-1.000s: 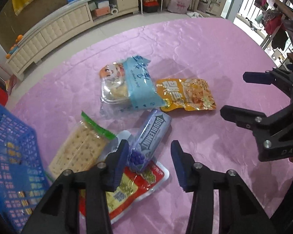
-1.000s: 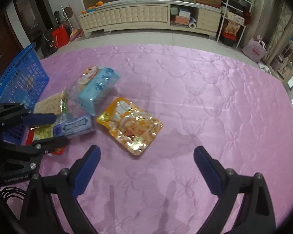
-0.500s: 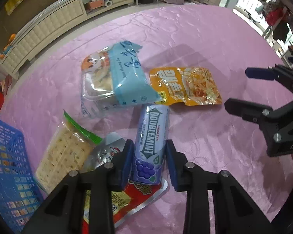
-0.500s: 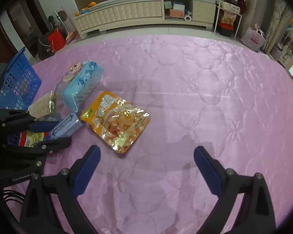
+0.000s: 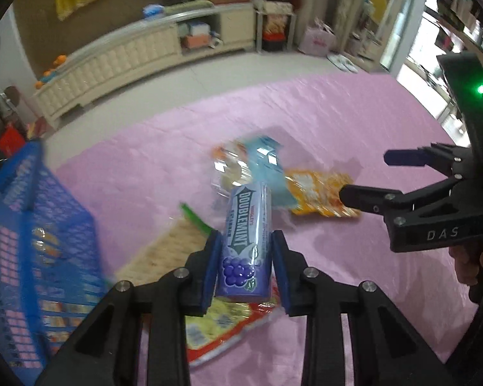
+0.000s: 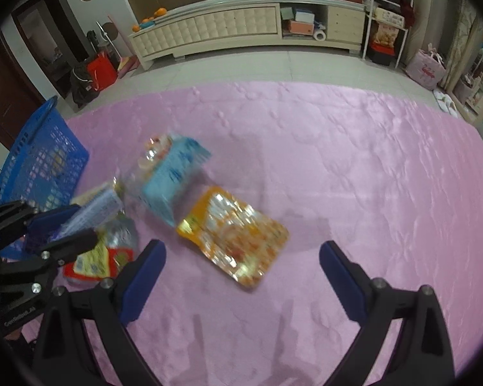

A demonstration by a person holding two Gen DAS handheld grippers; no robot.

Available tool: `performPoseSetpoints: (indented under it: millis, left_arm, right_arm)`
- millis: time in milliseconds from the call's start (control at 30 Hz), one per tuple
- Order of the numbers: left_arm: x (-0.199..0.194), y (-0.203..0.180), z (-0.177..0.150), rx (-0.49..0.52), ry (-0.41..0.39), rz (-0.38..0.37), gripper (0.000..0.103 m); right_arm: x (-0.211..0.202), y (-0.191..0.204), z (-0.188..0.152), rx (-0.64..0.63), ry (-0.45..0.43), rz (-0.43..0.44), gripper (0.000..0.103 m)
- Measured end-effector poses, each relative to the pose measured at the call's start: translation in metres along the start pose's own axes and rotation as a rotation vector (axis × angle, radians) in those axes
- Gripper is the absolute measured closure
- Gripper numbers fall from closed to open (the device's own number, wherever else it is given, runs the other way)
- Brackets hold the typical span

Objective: Organize snacks
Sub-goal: 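Grasp the purple Doublemint gum tube with the left gripper while the right grasps the cartoon bread bag, then carry both items over the blue basket and open both grippers to drop them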

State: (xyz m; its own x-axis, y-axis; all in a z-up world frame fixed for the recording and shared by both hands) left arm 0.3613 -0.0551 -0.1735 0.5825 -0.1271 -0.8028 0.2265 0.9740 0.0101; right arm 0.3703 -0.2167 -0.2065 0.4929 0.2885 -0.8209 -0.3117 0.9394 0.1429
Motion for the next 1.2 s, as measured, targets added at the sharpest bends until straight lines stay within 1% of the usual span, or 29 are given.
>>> performPoseSetpoints:
  millis: [100, 200, 300, 400, 467, 500, 567, 700, 733, 767, 800, 833, 900, 1000, 1033, 1067, 1133, 1200]
  left_arm:
    - [-0.003, 0.020, 0.004, -0.057, -0.010, 0.053, 0.074]
    - [-0.005, 0.034, 0.008, -0.082, -0.021, 0.094, 0.074]
    - [-0.009, 0.039, 0.012, -0.089, -0.037, 0.081, 0.074]
    - [-0.002, 0.042, 0.014, -0.087, -0.021, 0.115, 0.074]
    - [0.005, 0.041, 0.016, -0.077, -0.018, 0.131, 0.074]
    - [0.015, 0.040, 0.019, -0.068, -0.017, 0.143, 0.074]
    - [0.016, 0.042, 0.017, -0.051, -0.012, 0.172, 0.074]
    - [0.018, 0.048, 0.016, -0.062, 0.002, 0.167, 0.074]
    - [0.019, 0.048, 0.016, -0.061, 0.003, 0.167, 0.074]
    - [0.019, 0.049, 0.016, -0.062, 0.004, 0.167, 0.074]
    - [0.019, 0.049, 0.016, -0.063, 0.004, 0.166, 0.074]
    - [0.018, 0.050, 0.017, -0.063, 0.003, 0.164, 0.074]
    - [0.015, 0.048, 0.017, -0.062, 0.001, 0.162, 0.074]
    - [0.013, 0.048, 0.017, -0.061, -0.002, 0.159, 0.074]
    - [0.013, 0.048, 0.017, -0.062, -0.002, 0.154, 0.074]
    - [0.010, 0.047, 0.017, -0.066, -0.003, 0.146, 0.074]
    - [0.008, 0.047, 0.017, -0.077, -0.006, 0.138, 0.074]
    - [0.002, 0.046, 0.017, -0.080, -0.016, 0.135, 0.074]
  right_arm:
    - [0.007, 0.015, 0.013, -0.002, 0.008, 0.007, 0.005]
    - [0.019, 0.028, 0.023, 0.020, 0.041, 0.035, 0.005]
    - [0.032, 0.040, 0.033, 0.040, 0.067, 0.045, 0.005]
    - [0.044, 0.049, 0.043, 0.052, 0.085, 0.070, 0.005]
    - [0.055, 0.055, 0.050, 0.056, 0.104, 0.071, 0.005]
    - [0.061, 0.056, 0.052, 0.061, 0.118, 0.070, 0.005]
    - [0.073, 0.057, 0.055, 0.074, 0.150, 0.062, 0.005]
    - [0.089, 0.060, 0.057, 0.064, 0.171, 0.057, 0.005]
    - [0.092, 0.061, 0.056, 0.060, 0.178, 0.057, 0.008]
    - [0.095, 0.061, 0.056, 0.060, 0.182, 0.066, 0.018]
    - [0.097, 0.063, 0.055, 0.062, 0.185, 0.086, 0.023]
    - [0.099, 0.066, 0.056, 0.072, 0.186, 0.132, 0.028]
    - [0.096, 0.064, 0.055, 0.068, 0.174, 0.140, 0.029]
    - [0.086, 0.060, 0.048, 0.060, 0.161, 0.131, 0.035]
    - [0.082, 0.059, 0.047, 0.058, 0.155, 0.125, 0.055]
    - [0.075, 0.057, 0.048, 0.063, 0.135, 0.127, 0.061]
    - [0.063, 0.054, 0.048, 0.071, 0.123, 0.145, 0.066]
    - [0.050, 0.054, 0.048, 0.061, 0.110, 0.144, 0.067]
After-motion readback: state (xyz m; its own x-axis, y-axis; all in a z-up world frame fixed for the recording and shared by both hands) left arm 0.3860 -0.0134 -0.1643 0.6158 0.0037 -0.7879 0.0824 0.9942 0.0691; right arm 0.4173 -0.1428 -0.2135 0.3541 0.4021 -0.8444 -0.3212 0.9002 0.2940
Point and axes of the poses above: each gripper's, at about its wrist camera, not at the fingertips, and x roughly the way its jaws point, y to its left, z to its top, the point moved 4 cm from there along x, roughly the way its jaws point, and after that the axes turned 6 degrees about -y, right-handed, at the moved point
